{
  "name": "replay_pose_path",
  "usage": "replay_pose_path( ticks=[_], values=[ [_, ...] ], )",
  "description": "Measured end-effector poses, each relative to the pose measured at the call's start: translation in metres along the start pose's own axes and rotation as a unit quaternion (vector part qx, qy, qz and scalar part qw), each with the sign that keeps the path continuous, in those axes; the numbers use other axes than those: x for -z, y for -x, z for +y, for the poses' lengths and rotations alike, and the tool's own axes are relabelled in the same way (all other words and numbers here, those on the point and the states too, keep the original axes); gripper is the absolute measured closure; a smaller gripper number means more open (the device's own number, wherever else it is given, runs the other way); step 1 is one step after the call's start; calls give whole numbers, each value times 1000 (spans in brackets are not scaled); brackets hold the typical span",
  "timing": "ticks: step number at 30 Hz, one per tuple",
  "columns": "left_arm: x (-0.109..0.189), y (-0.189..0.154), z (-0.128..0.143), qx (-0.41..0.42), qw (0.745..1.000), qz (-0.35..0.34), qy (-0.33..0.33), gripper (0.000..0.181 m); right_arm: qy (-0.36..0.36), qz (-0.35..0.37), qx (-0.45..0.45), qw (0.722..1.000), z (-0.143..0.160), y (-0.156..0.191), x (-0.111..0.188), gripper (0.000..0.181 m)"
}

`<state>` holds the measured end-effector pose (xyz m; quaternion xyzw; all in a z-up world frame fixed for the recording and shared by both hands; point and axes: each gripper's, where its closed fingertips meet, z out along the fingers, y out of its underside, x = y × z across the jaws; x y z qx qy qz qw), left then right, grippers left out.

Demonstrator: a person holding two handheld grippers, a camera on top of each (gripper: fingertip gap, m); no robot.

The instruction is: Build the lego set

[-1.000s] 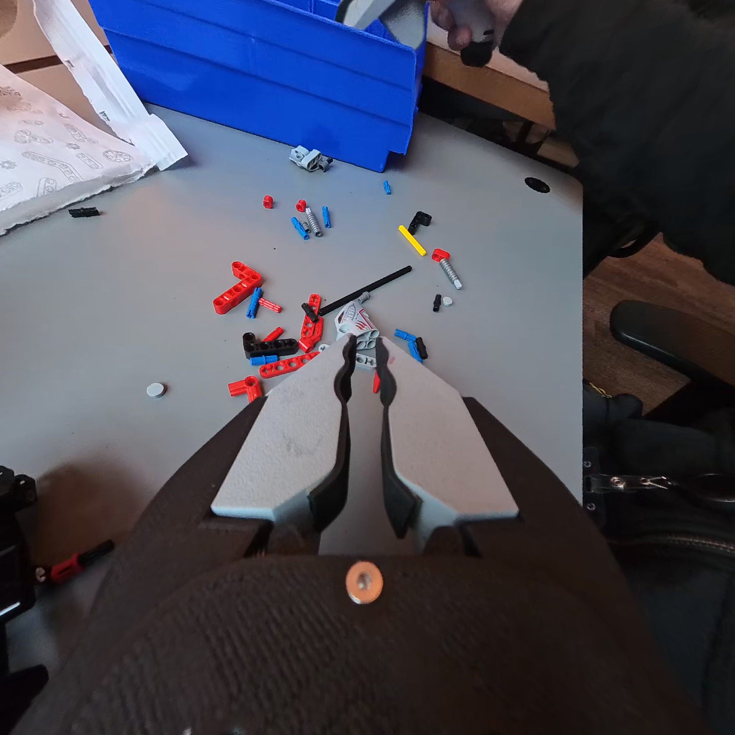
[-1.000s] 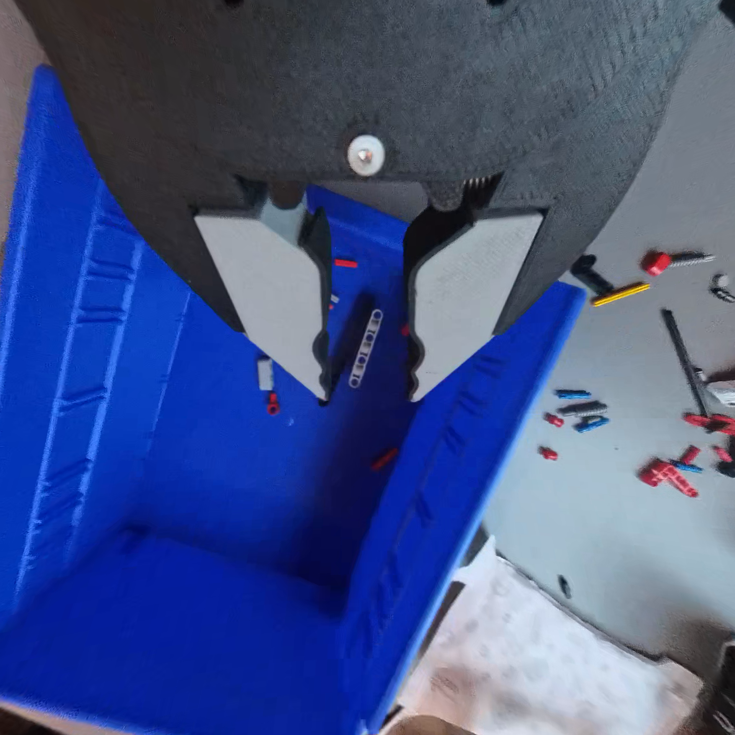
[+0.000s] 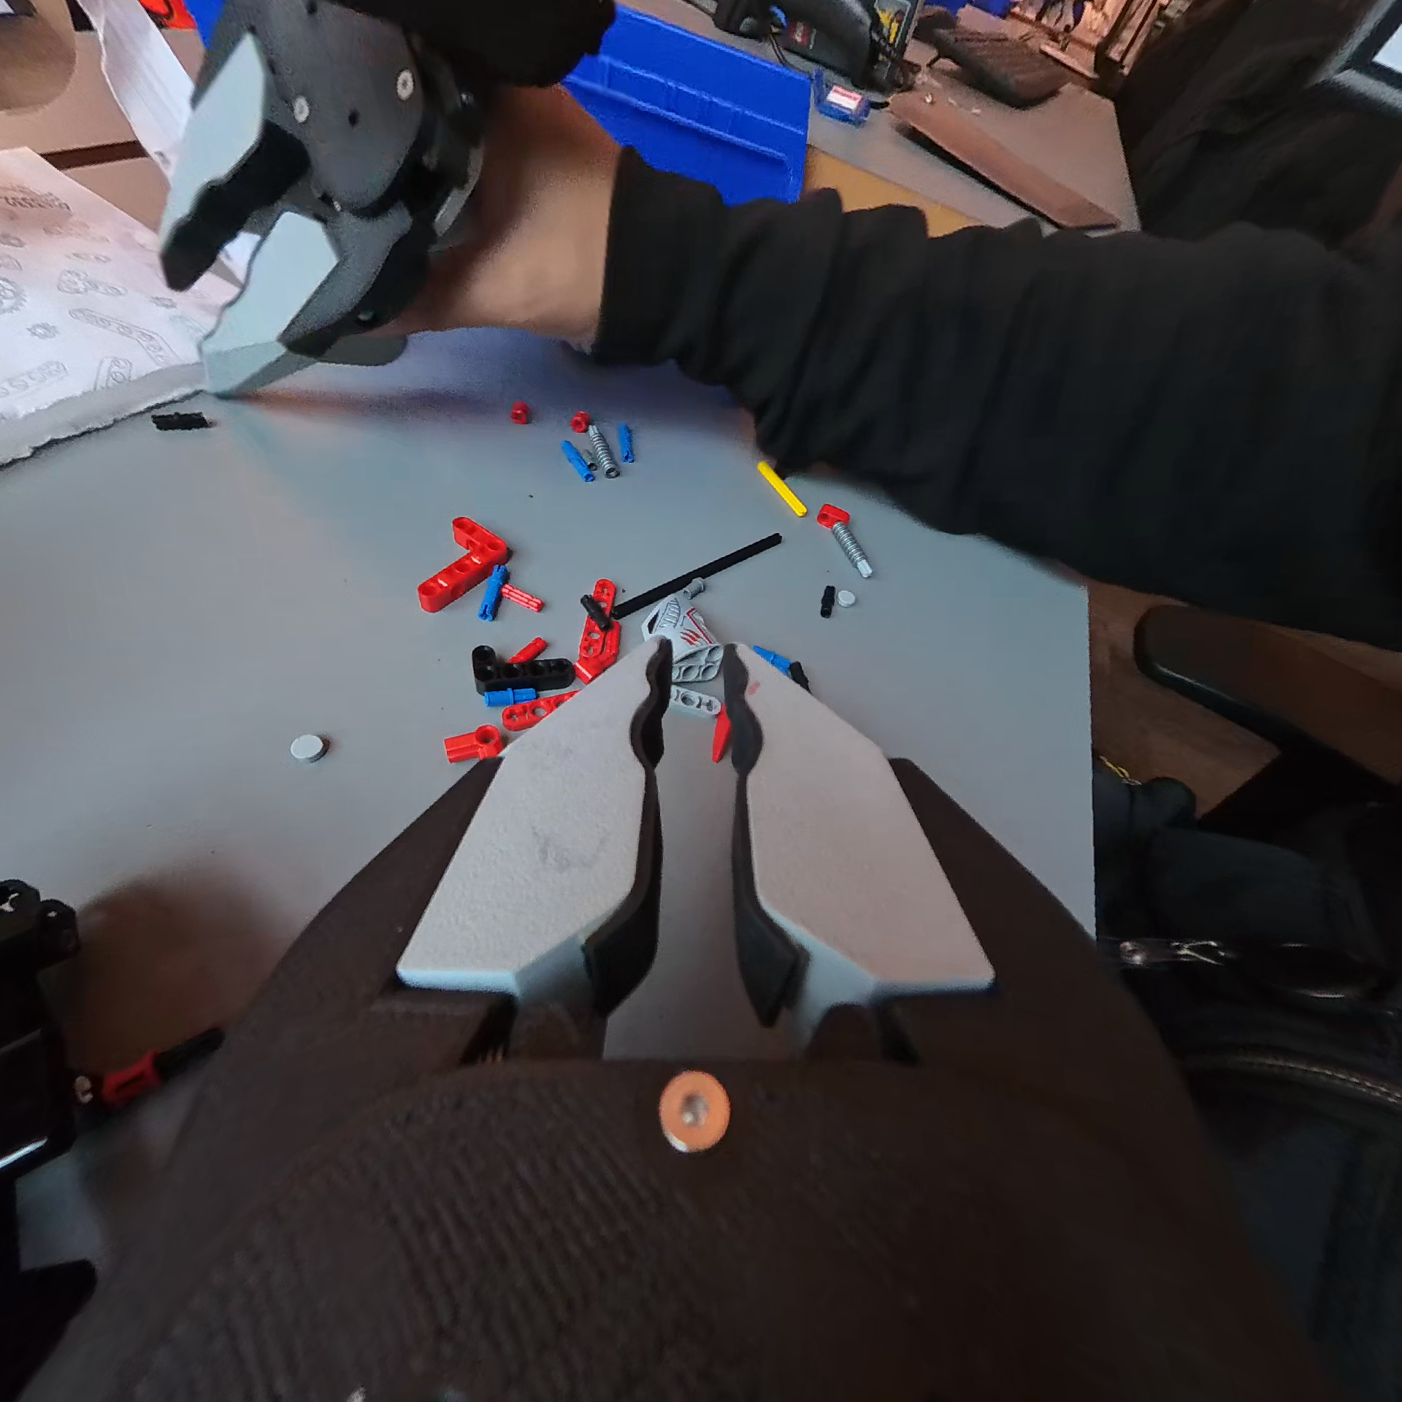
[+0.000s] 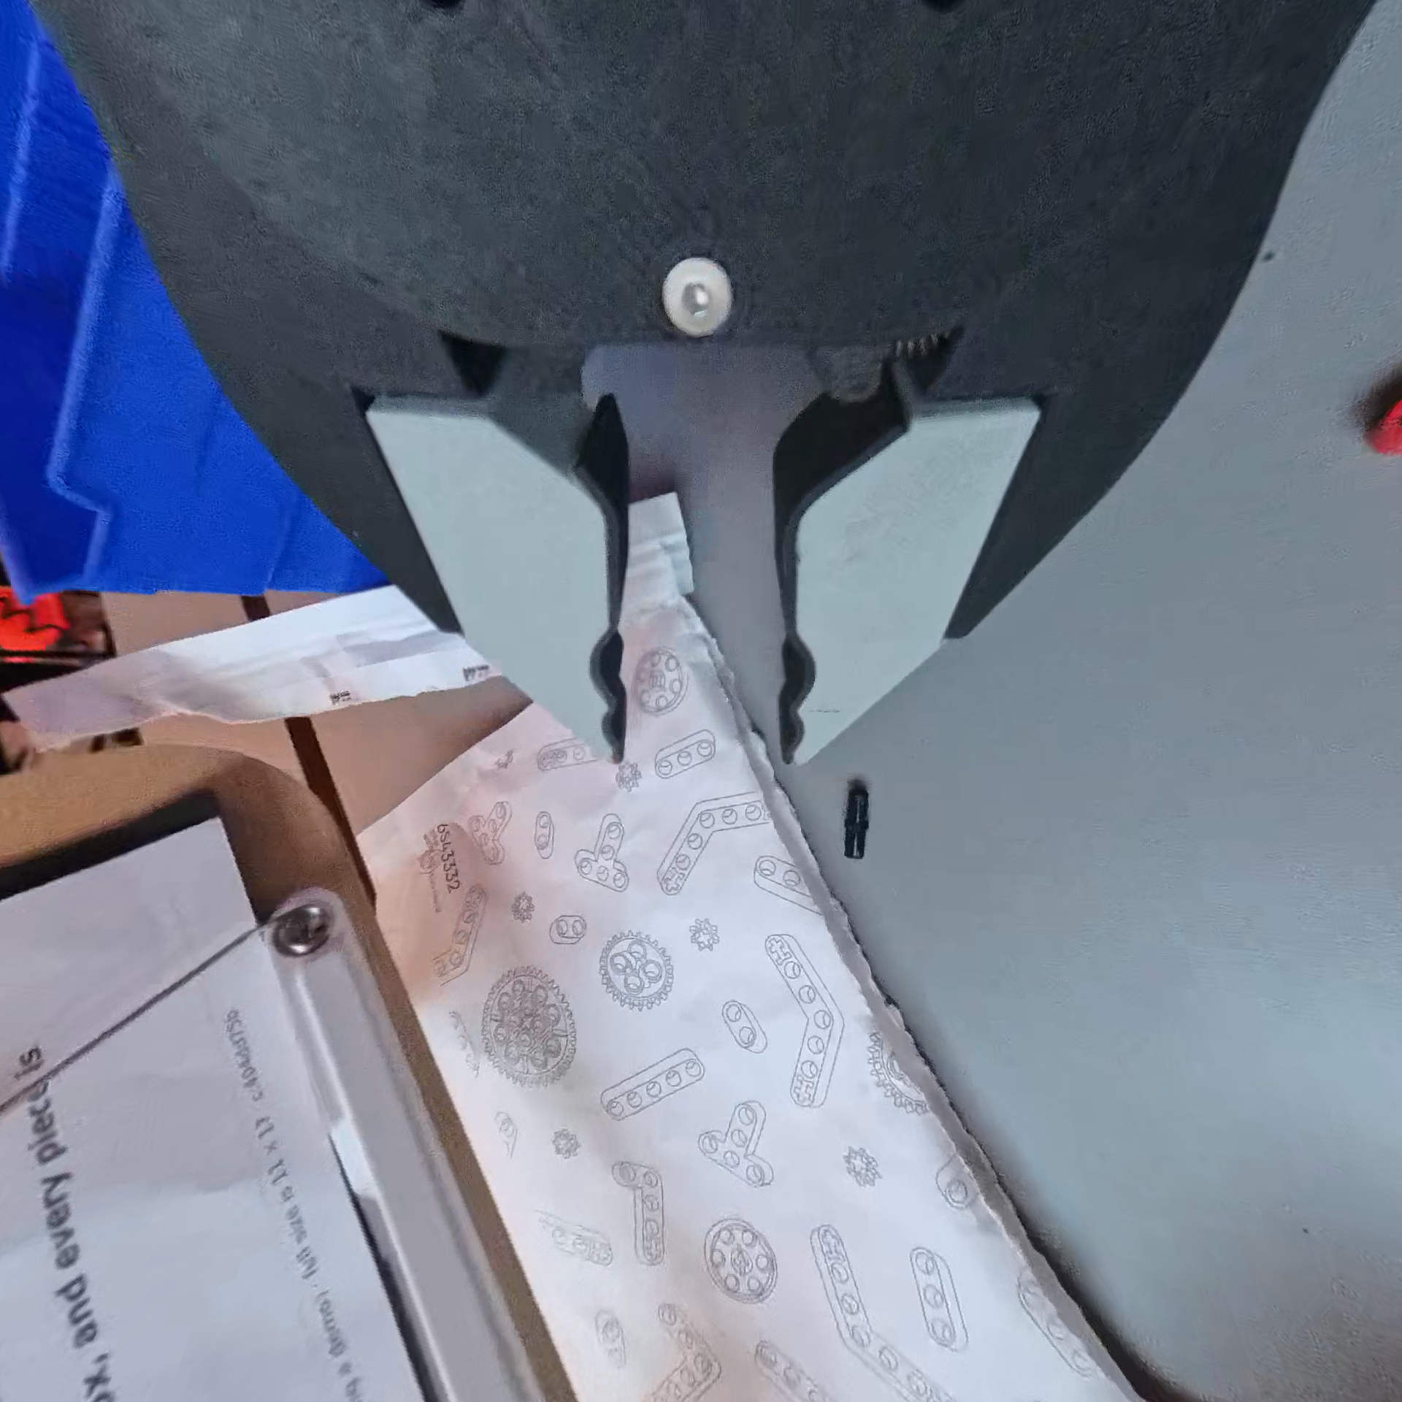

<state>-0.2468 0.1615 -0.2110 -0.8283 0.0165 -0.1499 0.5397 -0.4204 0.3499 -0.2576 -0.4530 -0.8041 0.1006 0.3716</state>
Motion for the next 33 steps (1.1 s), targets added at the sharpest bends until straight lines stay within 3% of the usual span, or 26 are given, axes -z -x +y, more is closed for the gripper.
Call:
replay_pose_path(
  ticks=[2, 6, 17, 21, 33],
  values=[
    [1, 0, -1, 2, 1000, 3, -3, 170, -2, 4, 16, 1000, -5, -1, -5, 147],
    [1, 0, -1, 5, 1000, 6, -4, 170, 22, 4, 48, 999, -2, -2, -12, 181],
    [0, 0, 0, 2, 1000, 2, -1, 170, 8, -18, 55, 998, 7, 18, 19, 181],
    [0, 0, 0, -1, 1000, -3, 1, 170, 0, 4, 73, 997, 9, 22, 24, 181],
    [0, 1, 1, -2, 1000, -4, 2, 170, -18, -88, 23, 996, 23, 52, 56, 181]
  ],
)
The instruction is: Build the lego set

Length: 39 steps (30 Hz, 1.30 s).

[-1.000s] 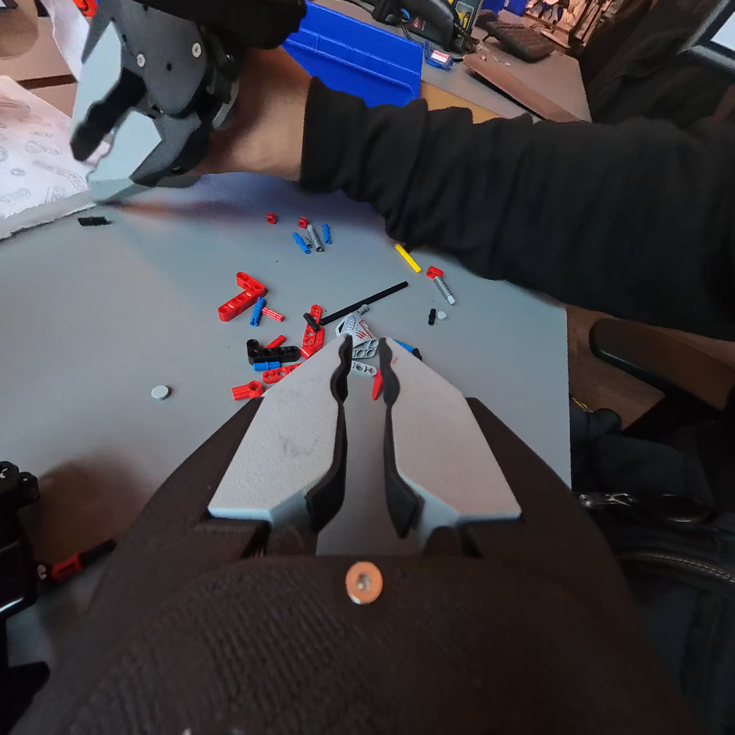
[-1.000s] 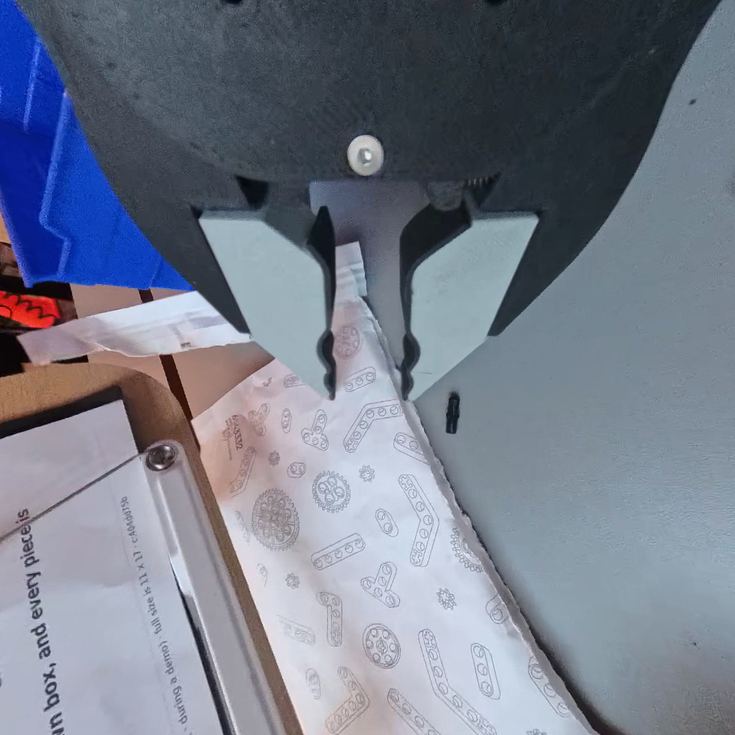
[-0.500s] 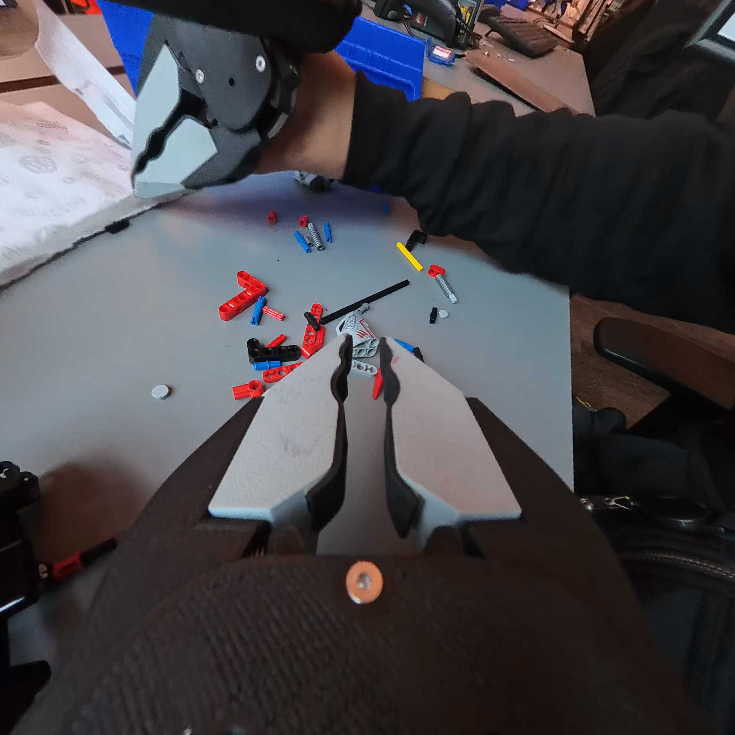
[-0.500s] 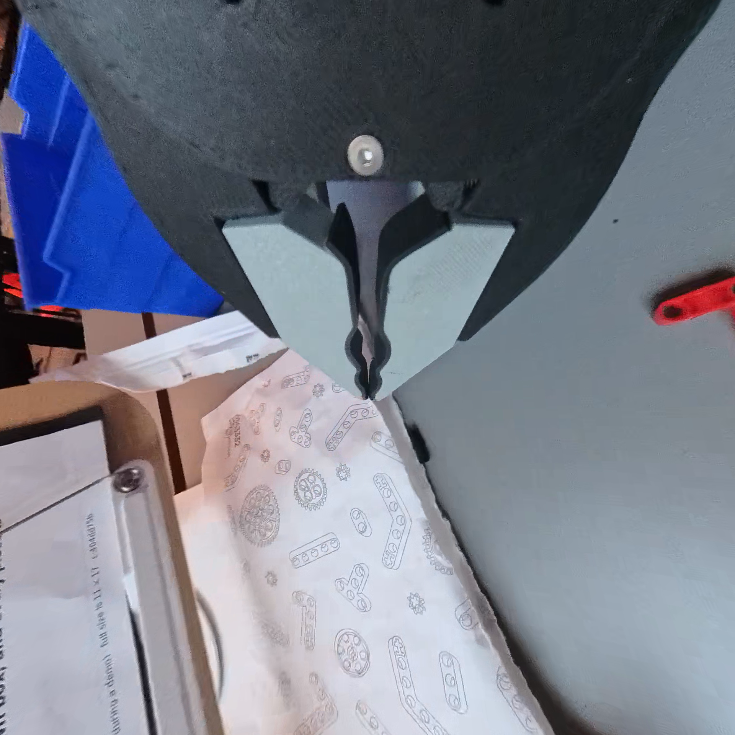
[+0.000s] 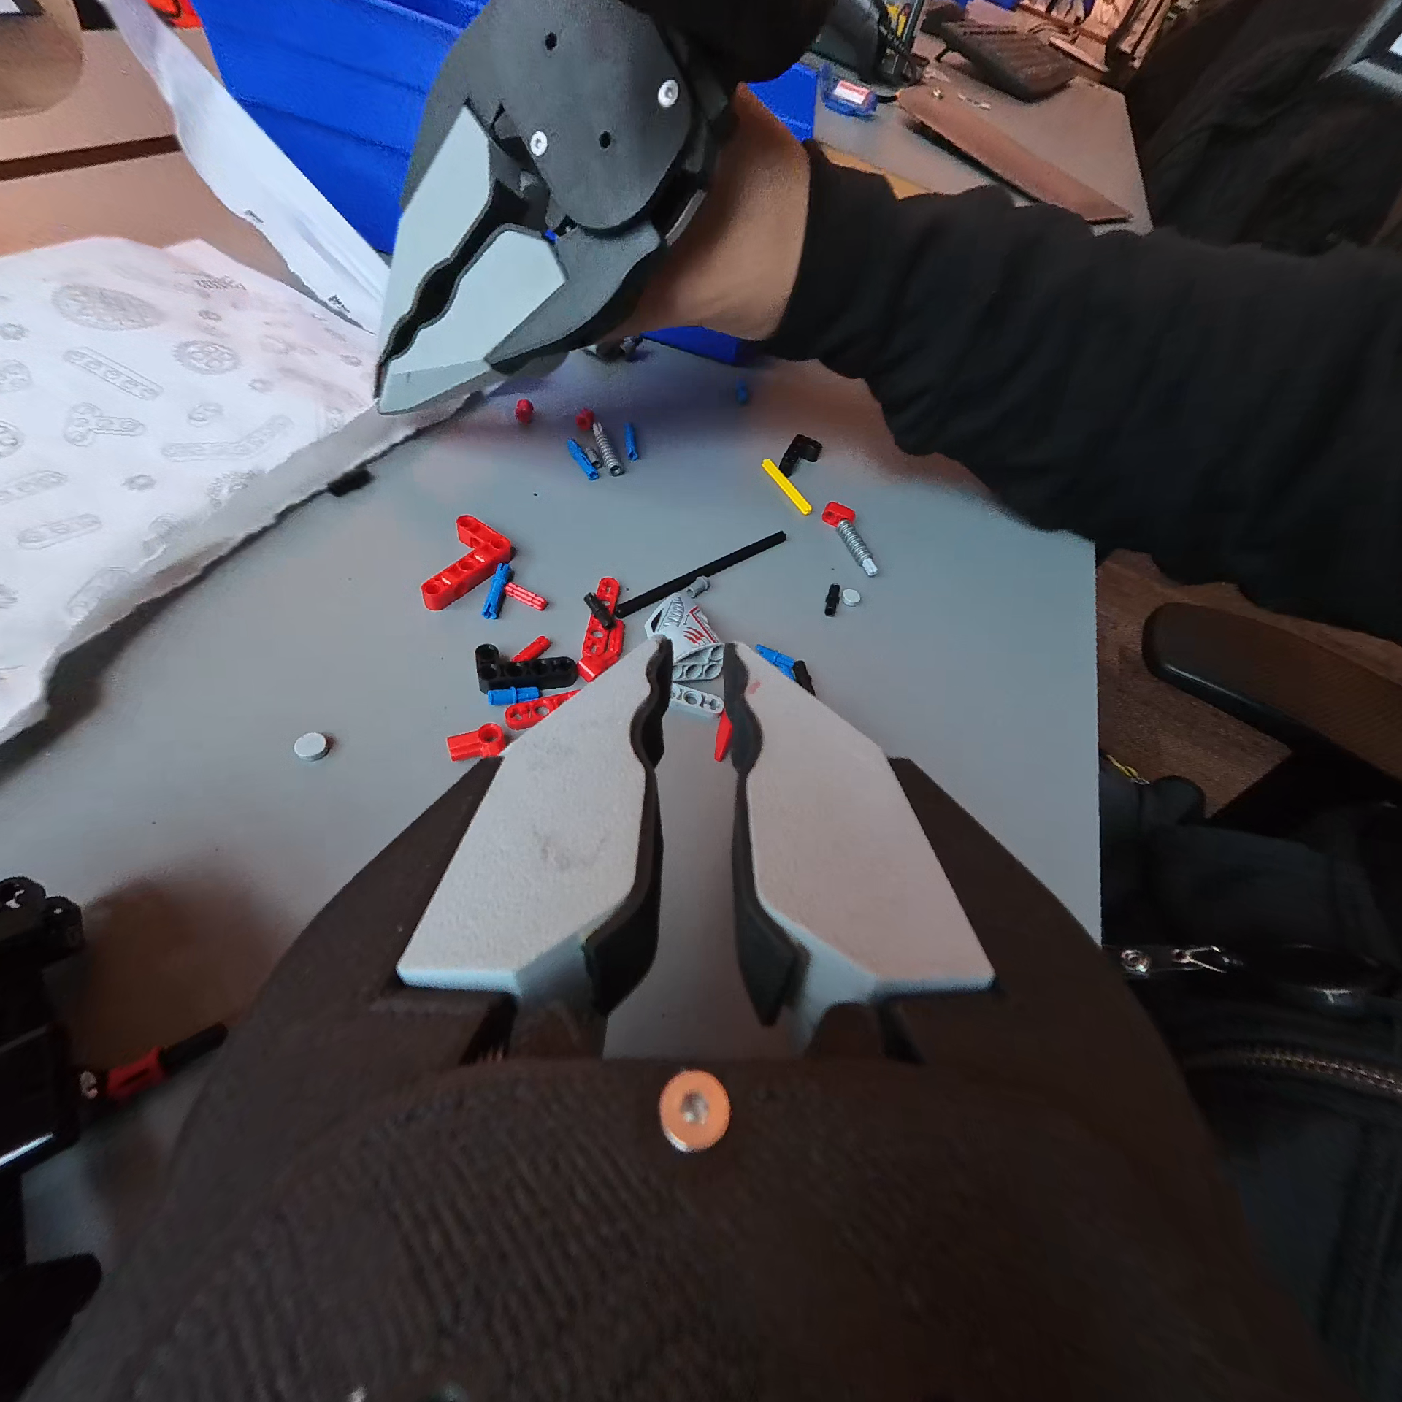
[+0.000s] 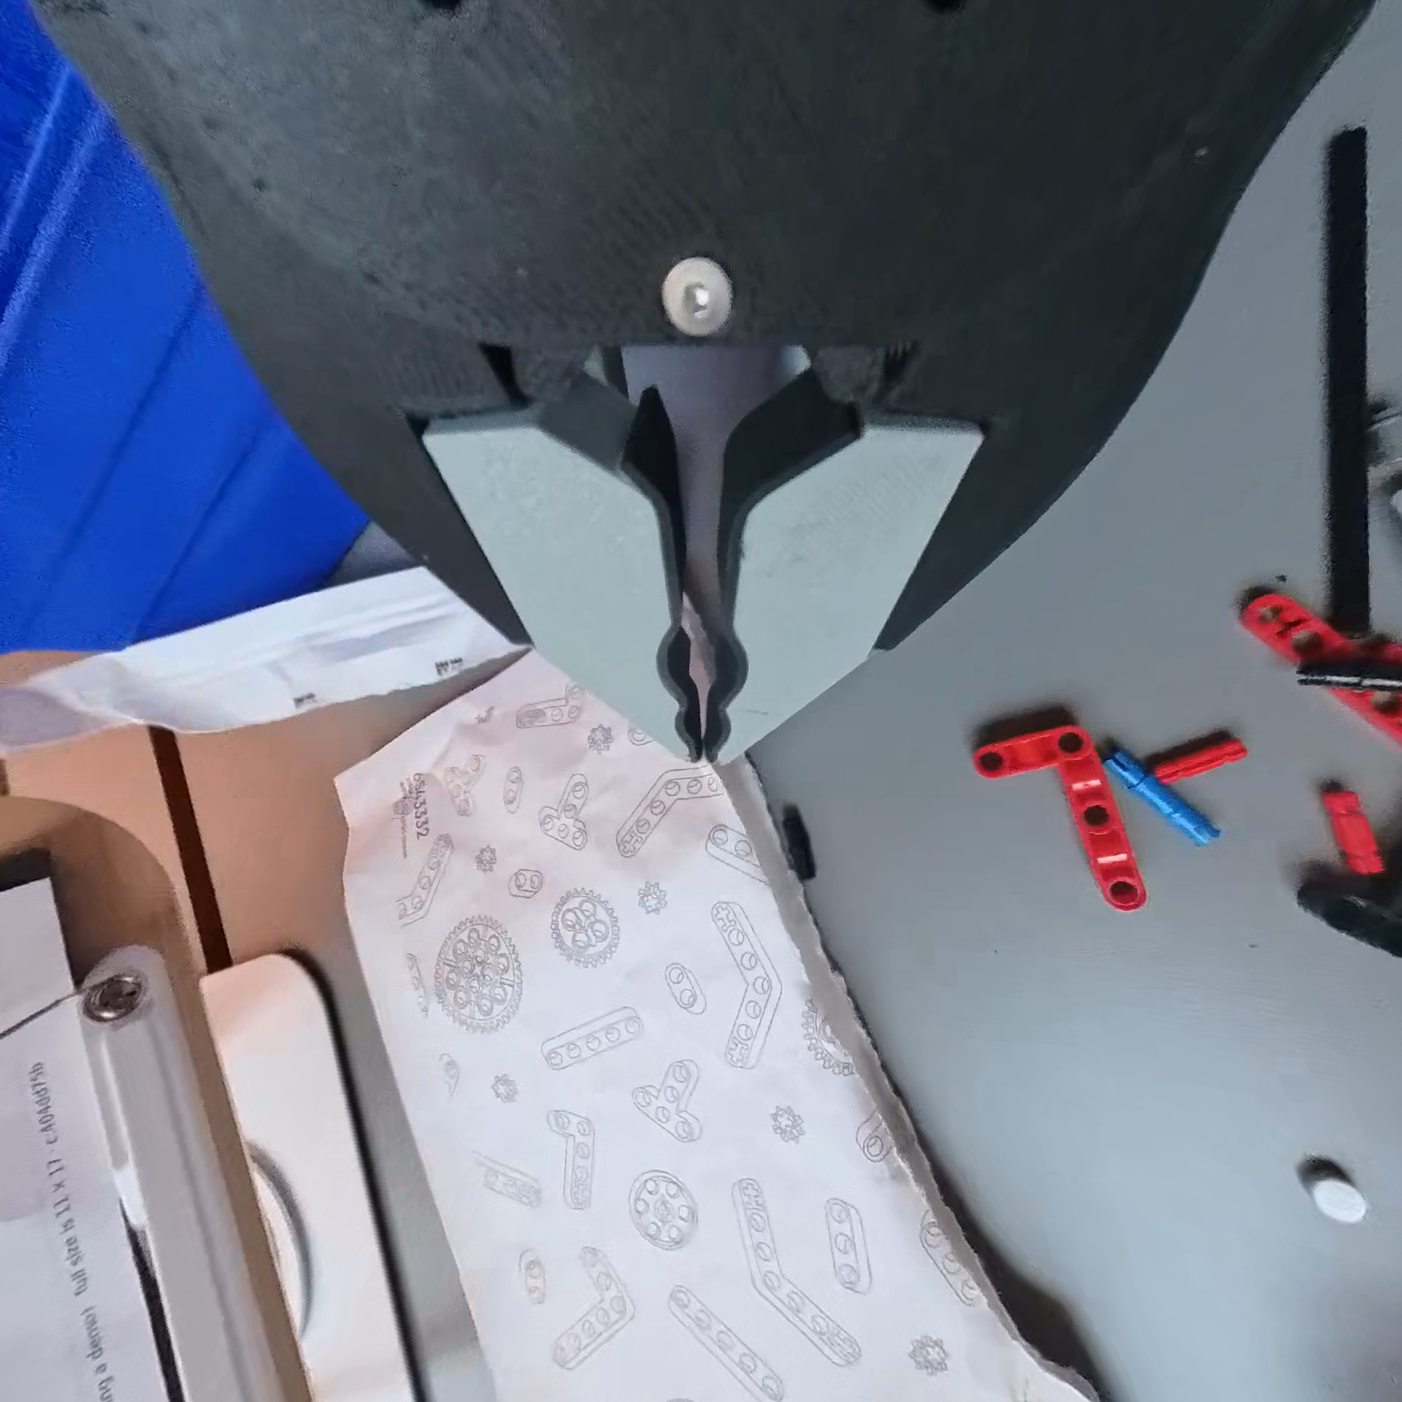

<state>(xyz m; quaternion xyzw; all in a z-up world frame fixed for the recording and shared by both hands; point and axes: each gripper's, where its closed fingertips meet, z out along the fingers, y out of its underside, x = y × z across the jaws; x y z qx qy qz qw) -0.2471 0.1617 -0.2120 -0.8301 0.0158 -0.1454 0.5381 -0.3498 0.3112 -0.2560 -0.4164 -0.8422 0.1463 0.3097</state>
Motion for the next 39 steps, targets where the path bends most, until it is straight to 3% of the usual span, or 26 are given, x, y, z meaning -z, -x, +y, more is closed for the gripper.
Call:
replay_pose_path(
  ticks=[6, 10, 15, 18, 23, 26, 32, 36, 39],
  values=[
    [0, 0, 0, -1, 1000, -1, 1, 170, -8, 10, -21, 1000, 3, -3, 10, 172],
    [0, 0, 0, -1, 1000, -1, -1, 171, -37, 2, -54, 998, 2, 7, 32, 166],
    [2, 3, -2, -1, 1000, -11, -8, 169, -66, -11, -189, 980, 29, 16, 60, 160],
    [4, 11, -2, -3, 999, -44, -9, 166, -51, 10, -246, 968, 54, 16, 63, 160],
    [11, 31, 14, -26, 991, -125, 42, 161, -30, 15, -272, 962, 75, 31, 60, 161],
    [12, 41, 27, -3, 987, -140, 82, 150, -44, -7, -269, 962, 70, 41, 51, 168],
    [-7, 47, 43, 14, 981, -117, 156, 158, -93, -110, -208, 968, 30, 76, 46, 174],
    [-26, 43, 36, 15, 984, -84, 159, 166, -119, -57, -172, 976, 25, 62, 59, 166],
    [-27, 38, 34, 13, 986, -73, 152, 159, -140, -79, -184, 970, 24, 60, 81, 159]
  ],
)
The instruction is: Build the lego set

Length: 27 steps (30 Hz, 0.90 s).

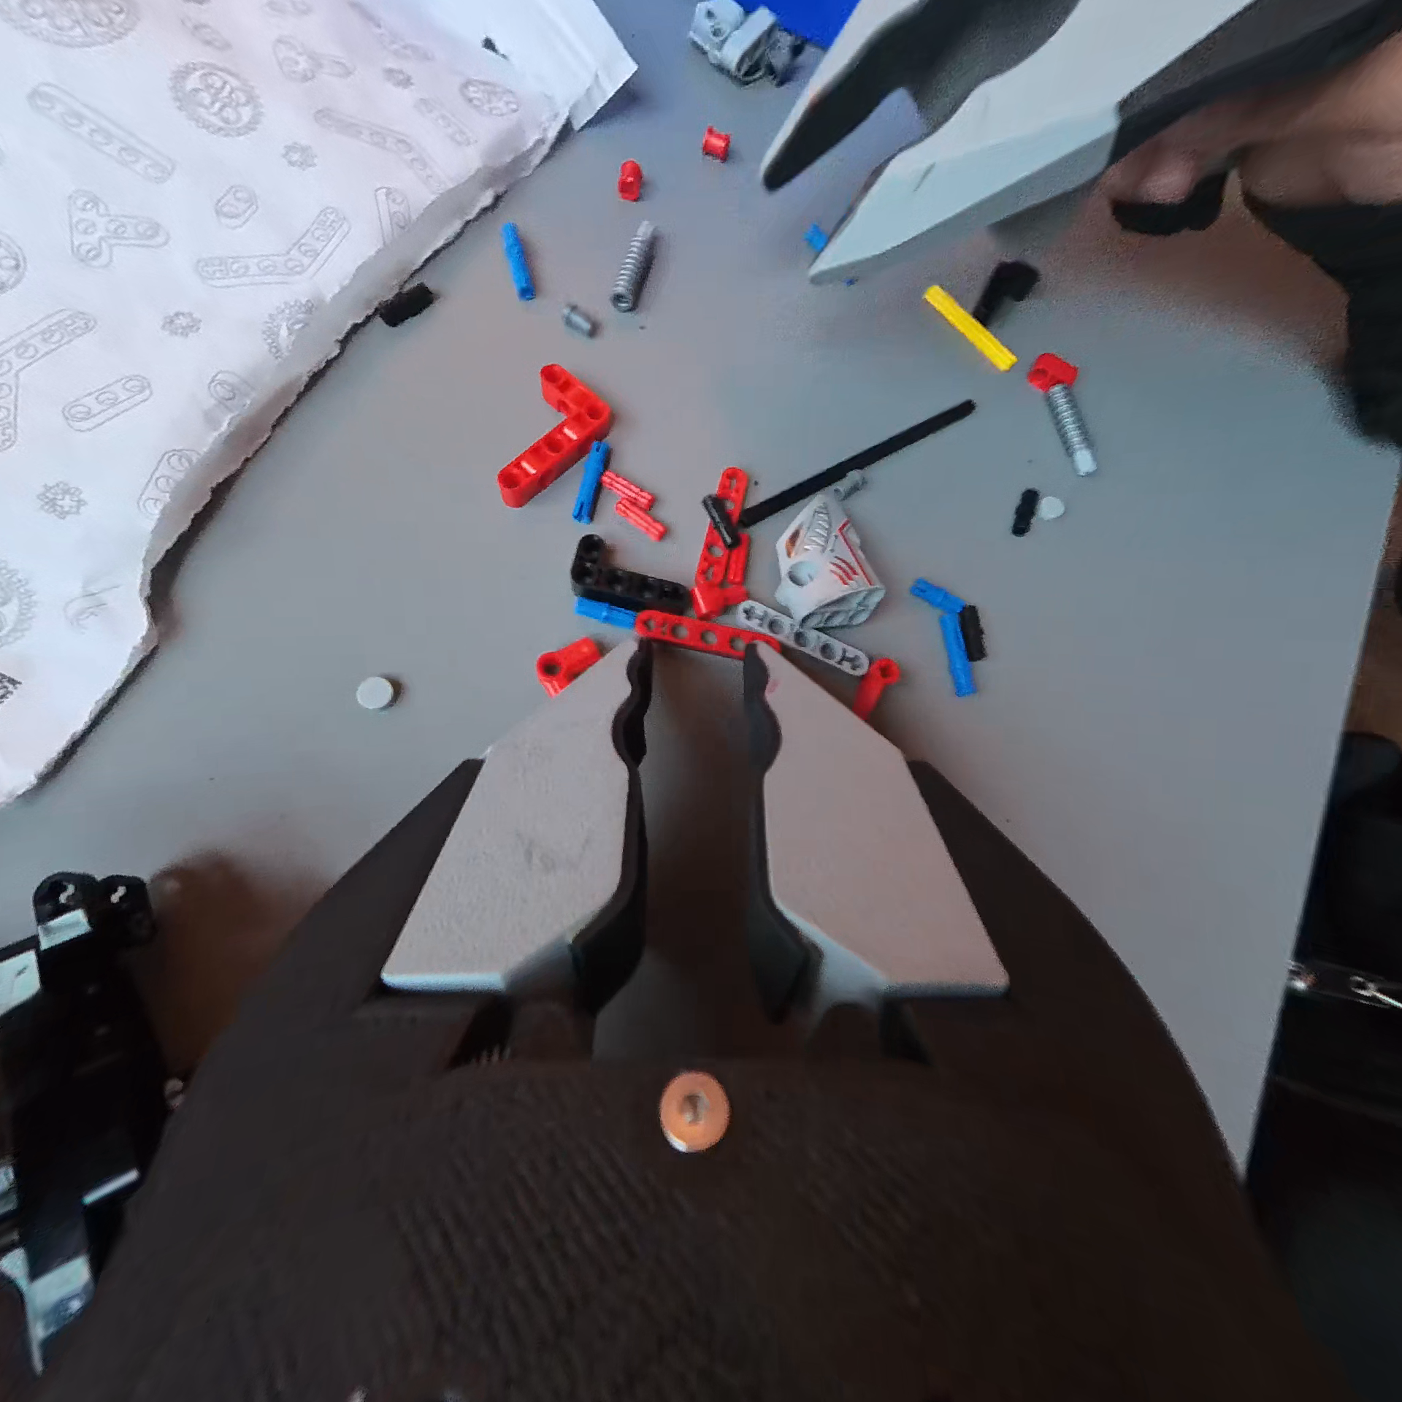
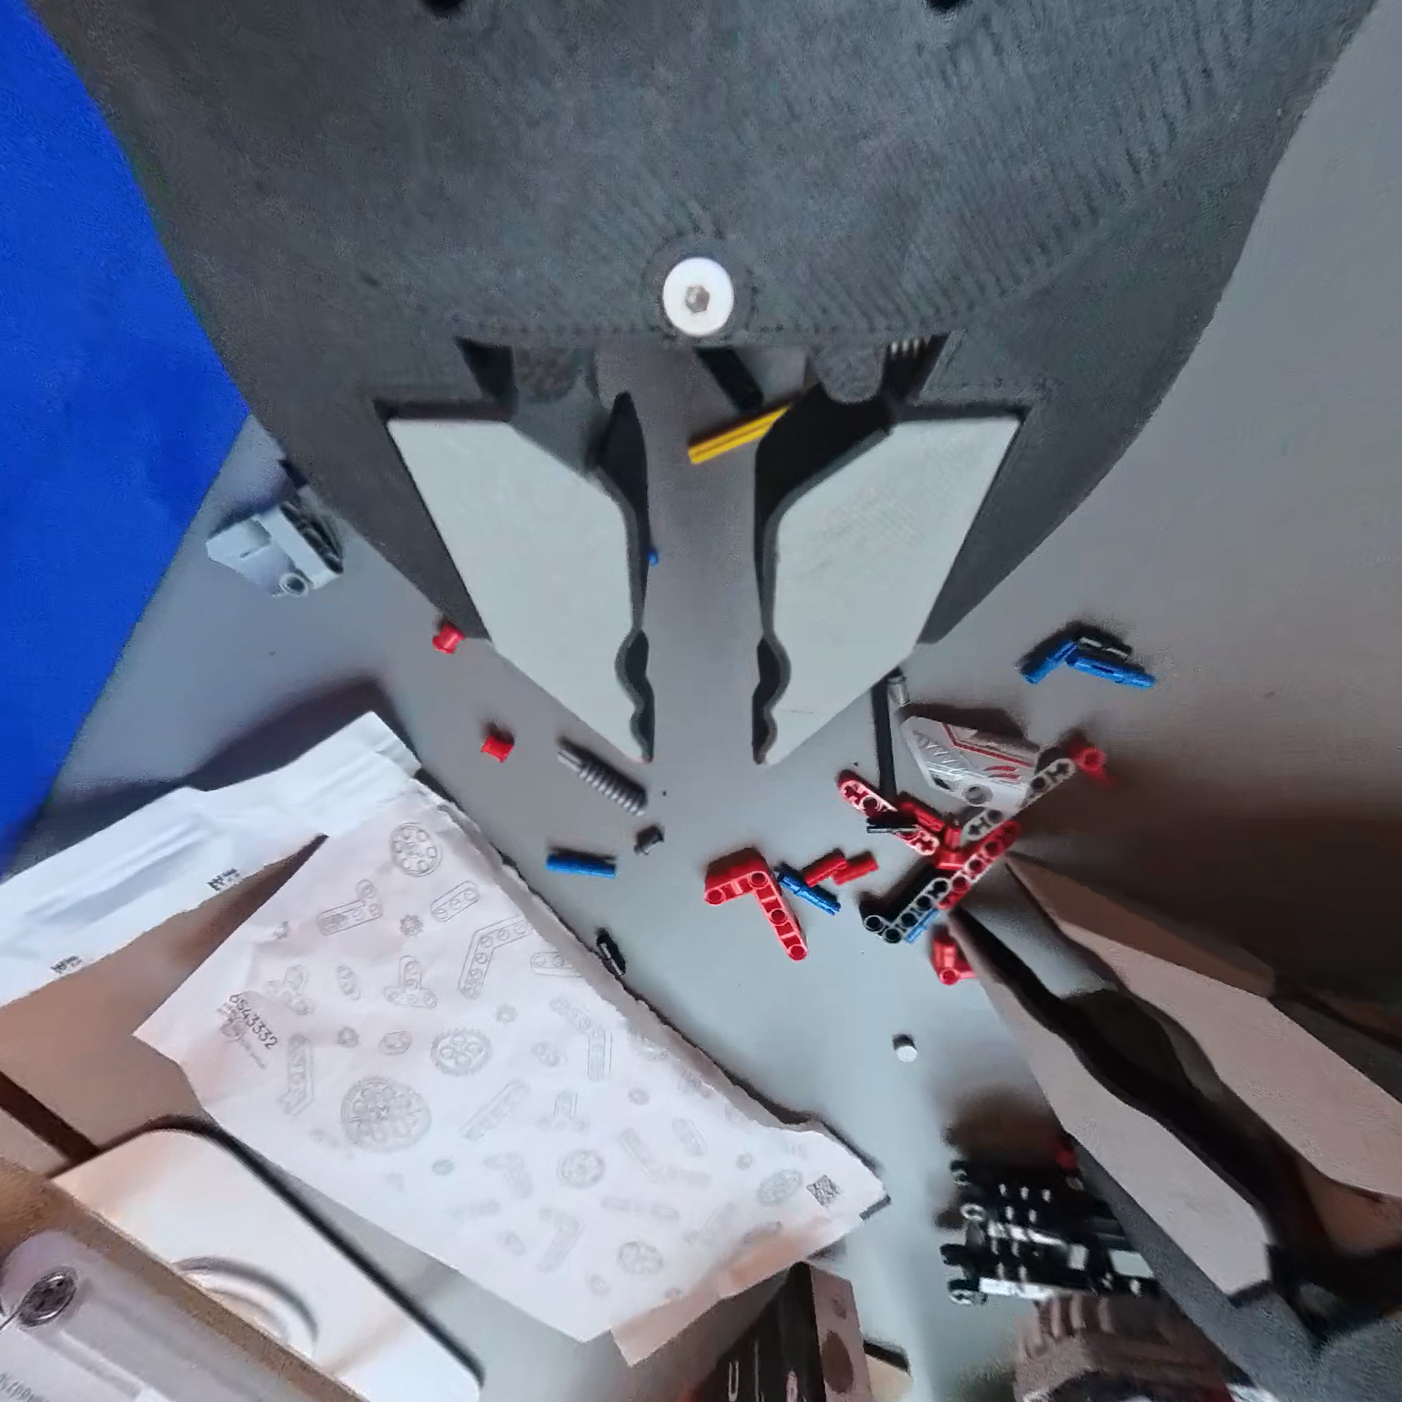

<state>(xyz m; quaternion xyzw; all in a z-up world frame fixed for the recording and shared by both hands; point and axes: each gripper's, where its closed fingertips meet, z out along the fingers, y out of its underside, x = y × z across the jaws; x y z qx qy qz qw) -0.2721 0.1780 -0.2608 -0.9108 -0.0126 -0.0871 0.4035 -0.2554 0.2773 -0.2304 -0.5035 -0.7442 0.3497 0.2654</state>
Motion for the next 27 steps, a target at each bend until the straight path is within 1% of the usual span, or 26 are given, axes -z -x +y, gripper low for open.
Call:
replay_pose_path(
  ticks=[2, 4, 6, 9, 11, 13, 14, 16, 19, 23, 26, 27],
  values=[
    [8, -8, 0, 1, 1000, 12, -17, 160, -8, -11, 2, 1000, 0, 4, 20, 151],
    [17, -14, 7, 6, 999, 25, -22, 157, -7, -29, -7, 1000, 9, 11, 40, 145],
    [24, -24, 14, 14, 998, 49, -23, 152, 19, -45, -22, 999, 29, 18, 54, 132],
    [28, -38, 17, 12, 997, 77, -25, 146, 50, -18, -30, 998, 65, 13, 68, 127],
    [23, -44, 20, -6, 997, 80, -9, 146, 62, -19, -51, 997, 82, 13, 72, 126],
    [14, -51, 24, -26, 996, 81, 18, 147, 57, -42, -73, 995, 88, 20, 70, 126],
    [11, -55, 23, -36, 995, 86, 19, 152, 58, -49, -77, 994, 89, 24, 67, 126],
    [3, -61, 19, -48, 994, 91, 24, 157, 61, -44, -61, 995, 87, 29, 57, 124],
    [-8, -66, 10, -45, 993, 106, 27, 162, 54, -33, -29, 998, 73, 37, 37, 125],
    [-19, -59, -1, -37, 993, 110, 29, 168, 43, -28, 4, 999, 52, 41, 9, 129],
    [-20, -57, -4, -30, 993, 112, 23, 168, 45, -47, 25, 998, 43, 49, -2, 129],
    [-18, -58, -7, -33, 993, 112, 12, 168, 45, -47, 32, 997, 42, 50, -3, 129]
  ],
)
